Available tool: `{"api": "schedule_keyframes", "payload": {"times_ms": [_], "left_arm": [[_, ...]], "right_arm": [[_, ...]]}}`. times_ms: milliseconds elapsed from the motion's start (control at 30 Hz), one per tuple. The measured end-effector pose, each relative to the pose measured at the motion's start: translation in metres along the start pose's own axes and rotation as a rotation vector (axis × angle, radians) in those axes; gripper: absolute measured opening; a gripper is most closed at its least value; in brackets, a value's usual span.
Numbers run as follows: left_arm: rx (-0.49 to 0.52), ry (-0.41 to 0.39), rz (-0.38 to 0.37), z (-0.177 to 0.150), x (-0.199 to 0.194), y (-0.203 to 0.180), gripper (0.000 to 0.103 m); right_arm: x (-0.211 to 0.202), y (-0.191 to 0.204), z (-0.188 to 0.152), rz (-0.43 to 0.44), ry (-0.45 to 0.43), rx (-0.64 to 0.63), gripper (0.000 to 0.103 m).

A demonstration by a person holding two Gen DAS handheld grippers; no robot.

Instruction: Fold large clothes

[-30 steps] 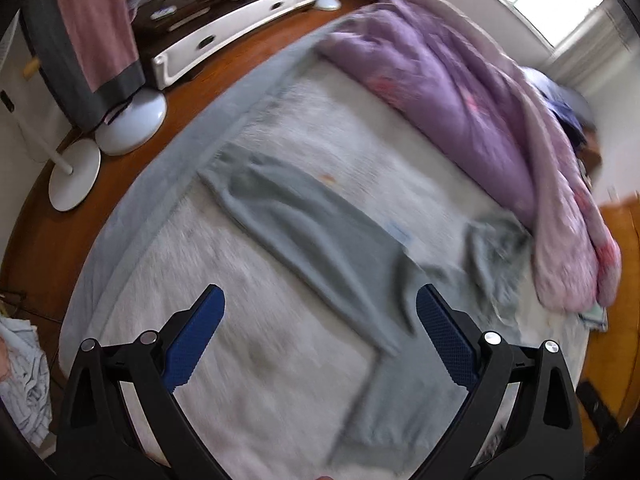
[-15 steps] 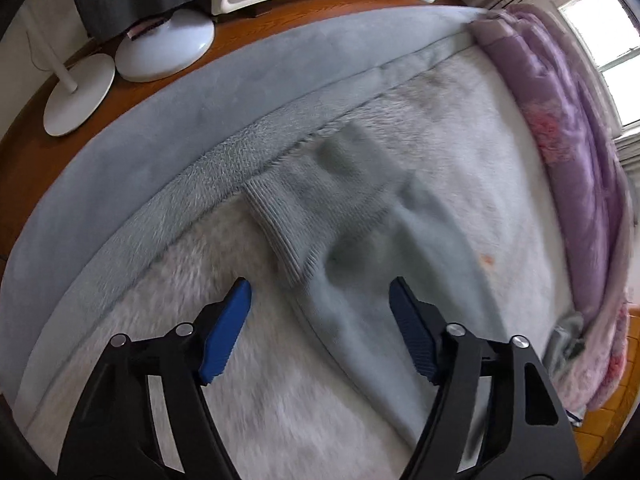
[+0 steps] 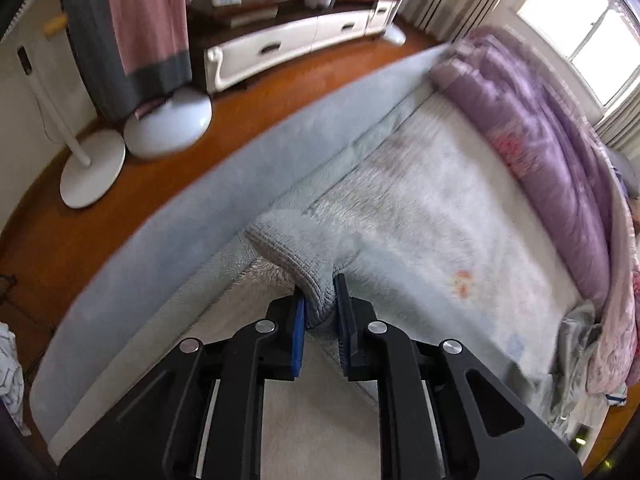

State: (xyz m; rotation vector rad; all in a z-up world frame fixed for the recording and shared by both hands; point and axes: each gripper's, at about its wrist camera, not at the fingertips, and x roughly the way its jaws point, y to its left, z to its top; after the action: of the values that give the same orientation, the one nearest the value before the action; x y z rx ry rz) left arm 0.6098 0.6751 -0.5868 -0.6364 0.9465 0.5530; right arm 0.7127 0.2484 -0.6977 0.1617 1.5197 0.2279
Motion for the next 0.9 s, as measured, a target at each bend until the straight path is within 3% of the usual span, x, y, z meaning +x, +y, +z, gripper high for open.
{"api": "schedule_keyframes", "payload": {"times_ms": [167, 267, 433, 600, 767, 900], "left_arm": [[0.085, -0.09, -0.03, -0.012, -0.063, -0.048, 0.013], [0.124, -0.145, -0.083, -0.018, -0.105, -0.083, 0.013], [0.259, -0.205, -0.138, -0.061, -0.158, -0.178, 0.013], [0.369, -0.159, -0.229, -0.139, -0.169, -0.291, 0.013], [0.471, -0.083, -0.317, -0.24, -0.151, -0.4, 0.013], [0.517, 0.025, -0.384, -0.313, -0.121, -0.475, 0.013]], "right_arm": [[0.005, 0.001, 0.007, -0.004, 0.03, -0.055, 0.0], [-0.014, 0.005, 0.011, -0.024, 0.032, -0.102, 0.001], [-0.094, -0.027, 0.018, -0.043, -0.128, -0.161, 0.003], [-0.163, -0.103, 0.029, -0.117, -0.245, -0.177, 0.004], [-0.235, -0.223, 0.03, -0.199, -0.33, -0.121, 0.006], [-0.286, -0.316, 0.032, -0.225, -0.403, -0.033, 0.01]]}}
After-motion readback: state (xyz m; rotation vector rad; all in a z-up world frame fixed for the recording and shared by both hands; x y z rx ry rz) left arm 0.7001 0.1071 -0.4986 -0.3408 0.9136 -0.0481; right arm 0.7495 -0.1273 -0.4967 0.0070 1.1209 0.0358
